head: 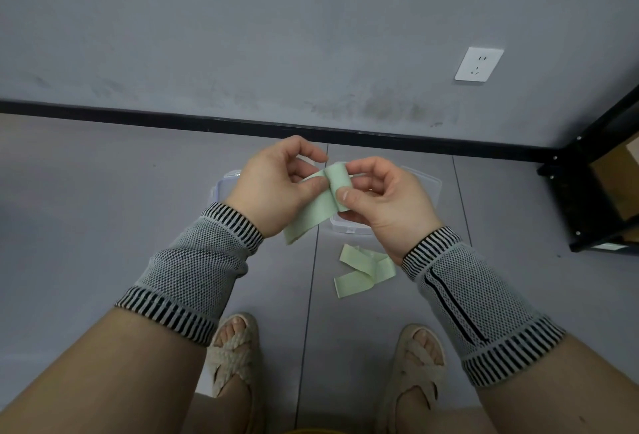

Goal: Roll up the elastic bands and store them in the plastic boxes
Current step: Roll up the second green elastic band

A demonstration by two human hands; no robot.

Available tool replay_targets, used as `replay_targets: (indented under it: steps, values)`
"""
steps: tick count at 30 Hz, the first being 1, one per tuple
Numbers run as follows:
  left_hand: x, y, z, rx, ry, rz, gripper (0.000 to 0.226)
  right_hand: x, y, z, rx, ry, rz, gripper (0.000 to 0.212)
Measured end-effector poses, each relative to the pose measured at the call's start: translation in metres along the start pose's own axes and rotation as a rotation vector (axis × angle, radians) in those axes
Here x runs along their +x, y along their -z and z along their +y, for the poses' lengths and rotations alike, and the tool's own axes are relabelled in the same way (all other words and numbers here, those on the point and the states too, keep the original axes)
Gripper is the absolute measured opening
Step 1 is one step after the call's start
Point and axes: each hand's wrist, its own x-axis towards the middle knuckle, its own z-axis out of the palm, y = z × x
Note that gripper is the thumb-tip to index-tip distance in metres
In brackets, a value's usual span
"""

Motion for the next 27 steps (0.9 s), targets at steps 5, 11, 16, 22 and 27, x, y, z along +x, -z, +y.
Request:
replay_targets:
  steps: [5, 11, 16, 22, 27]
  values:
    - [-0.0018, -0.0007, 0.0018, -0.042, -0.017, -0.021, 0.021, 0.0000, -0.0022, 0.0004, -0.077, 0.069, 0.024, 0.029]
    - [-0.0004, 0.0002, 0.0040, -0.051, -0.011, -0.007, 0.016, 0.0015, -0.0035, 0.0032, -0.088, 0.049, 0.044, 0.026]
    - [-0.0018, 0.0038, 0.0008, -0.011, -0.029, -0.014, 0.016, 0.0026, -0.0001, 0.0024, -0.049, -0.035, -0.064, 0.016]
    - [-0.0008, 0.0022, 0.0025, -0.053, 0.037, -0.007, 0.018, 0.0016, 0.0015, 0.0000, -0.040, -0.029, -0.013, 0.016]
    - [0.0003, 0.0048, -0.0011, 0.047, 0.053, -0.015, 0.014, 0.0021, 0.0039, -0.0002, -0.006, -0.039, 0.041, 0.013]
